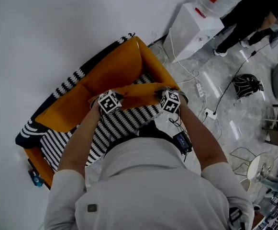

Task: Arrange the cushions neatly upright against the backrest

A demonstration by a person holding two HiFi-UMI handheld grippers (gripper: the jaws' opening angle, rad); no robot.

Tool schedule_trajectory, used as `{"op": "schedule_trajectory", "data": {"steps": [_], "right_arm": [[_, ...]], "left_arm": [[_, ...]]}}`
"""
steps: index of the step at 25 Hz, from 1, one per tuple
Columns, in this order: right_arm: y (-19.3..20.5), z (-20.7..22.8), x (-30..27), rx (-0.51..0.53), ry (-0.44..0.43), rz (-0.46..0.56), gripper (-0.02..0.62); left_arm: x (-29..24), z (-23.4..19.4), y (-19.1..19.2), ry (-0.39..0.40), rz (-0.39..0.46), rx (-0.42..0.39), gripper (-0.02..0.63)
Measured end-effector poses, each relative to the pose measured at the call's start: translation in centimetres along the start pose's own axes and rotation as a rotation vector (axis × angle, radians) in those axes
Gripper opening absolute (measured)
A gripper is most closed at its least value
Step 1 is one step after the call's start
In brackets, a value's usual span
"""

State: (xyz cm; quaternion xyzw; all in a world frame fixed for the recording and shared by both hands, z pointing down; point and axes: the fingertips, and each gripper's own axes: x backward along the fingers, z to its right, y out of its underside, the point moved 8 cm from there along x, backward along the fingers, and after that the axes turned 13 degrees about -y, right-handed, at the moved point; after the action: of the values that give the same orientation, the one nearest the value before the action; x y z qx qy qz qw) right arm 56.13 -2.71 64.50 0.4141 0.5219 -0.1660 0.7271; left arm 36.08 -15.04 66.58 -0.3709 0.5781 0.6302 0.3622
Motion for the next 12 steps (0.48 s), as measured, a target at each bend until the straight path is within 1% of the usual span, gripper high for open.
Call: {"op": "schedule_trajectory", "data": {"steps": [4, 7, 12], "right_arm": [[-1.9, -1.9, 1.1, 0.03, 0.027, 0.003, 0.051], [-3.2, -2.7, 2.0, 0.051, 0.041, 0.01, 0.051], [-4.8, -3.2, 2.1, 0.107, 0.011, 0.018, 0.051]], "left_arm": [[2.9, 0.9, 1.2, -0.025, 0.009, 0.022, 0.038], [4.7, 1.2, 1.6, -0.051, 0.037, 0.052, 0.038], [6.5, 1.9, 3.1, -0.094, 0.016, 0.103, 0.038]]}}
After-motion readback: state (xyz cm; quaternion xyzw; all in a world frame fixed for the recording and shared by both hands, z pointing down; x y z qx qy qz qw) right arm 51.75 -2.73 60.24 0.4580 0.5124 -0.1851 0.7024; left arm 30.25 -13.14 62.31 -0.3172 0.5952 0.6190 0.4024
